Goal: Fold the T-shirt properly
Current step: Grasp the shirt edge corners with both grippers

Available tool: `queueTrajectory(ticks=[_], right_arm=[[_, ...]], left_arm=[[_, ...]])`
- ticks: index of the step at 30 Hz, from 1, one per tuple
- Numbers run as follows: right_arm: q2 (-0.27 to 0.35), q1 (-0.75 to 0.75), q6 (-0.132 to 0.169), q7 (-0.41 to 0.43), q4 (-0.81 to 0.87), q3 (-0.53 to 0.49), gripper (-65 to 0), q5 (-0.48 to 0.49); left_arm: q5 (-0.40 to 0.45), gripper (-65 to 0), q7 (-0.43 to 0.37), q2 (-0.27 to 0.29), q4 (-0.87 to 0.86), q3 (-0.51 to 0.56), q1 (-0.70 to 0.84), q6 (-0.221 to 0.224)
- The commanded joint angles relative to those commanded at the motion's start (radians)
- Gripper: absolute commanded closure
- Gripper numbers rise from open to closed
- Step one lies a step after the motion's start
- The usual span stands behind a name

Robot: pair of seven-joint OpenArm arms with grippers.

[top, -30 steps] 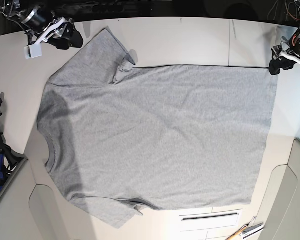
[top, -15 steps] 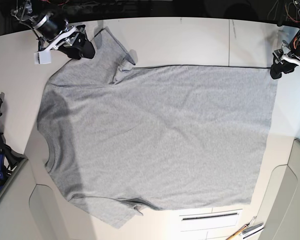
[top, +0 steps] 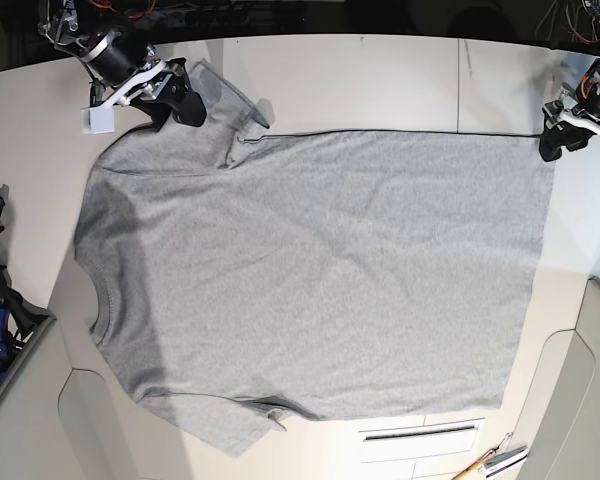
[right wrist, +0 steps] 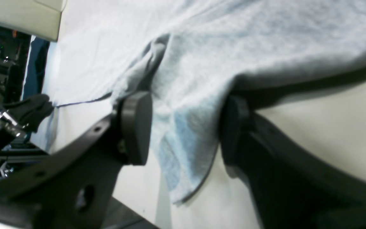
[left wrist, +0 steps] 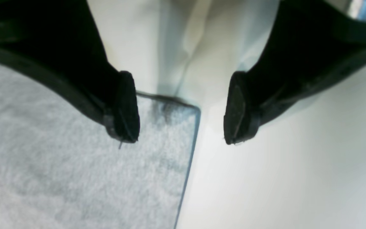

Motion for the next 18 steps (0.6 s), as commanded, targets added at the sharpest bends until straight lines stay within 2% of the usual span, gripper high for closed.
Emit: queueTrajectory(ticks=[8, 12, 15, 18], right_arm=[[0.0, -0.001, -0.001, 0.003, 0.0, -0.005, -33.4, -0.004], [0.0, -0.001, 0.0, 0.06, 0.0, -0.005, -33.4, -0.028], [0.0, 0.0, 0.0, 0.063, 0.0, -0.005, -33.4, -0.052], [0.0, 0.0, 0.0, 0.063, 0.0, -0.005, -33.1, -0.052]], left_arm=[[0.014, -45.2, 0.018, 0.0, 0.0, 0.053, -0.022, 0.003], [0.027, -45.1, 0.026, 0.0, 0.0, 0.053, -0.022, 0.003], [0.057, -45.0, 0.03, 0.0, 0.0, 0.053, -0.022, 0.003], [0.076, -40.4, 0.03, 0.0, 0.0, 0.053, -0.022, 0.003]])
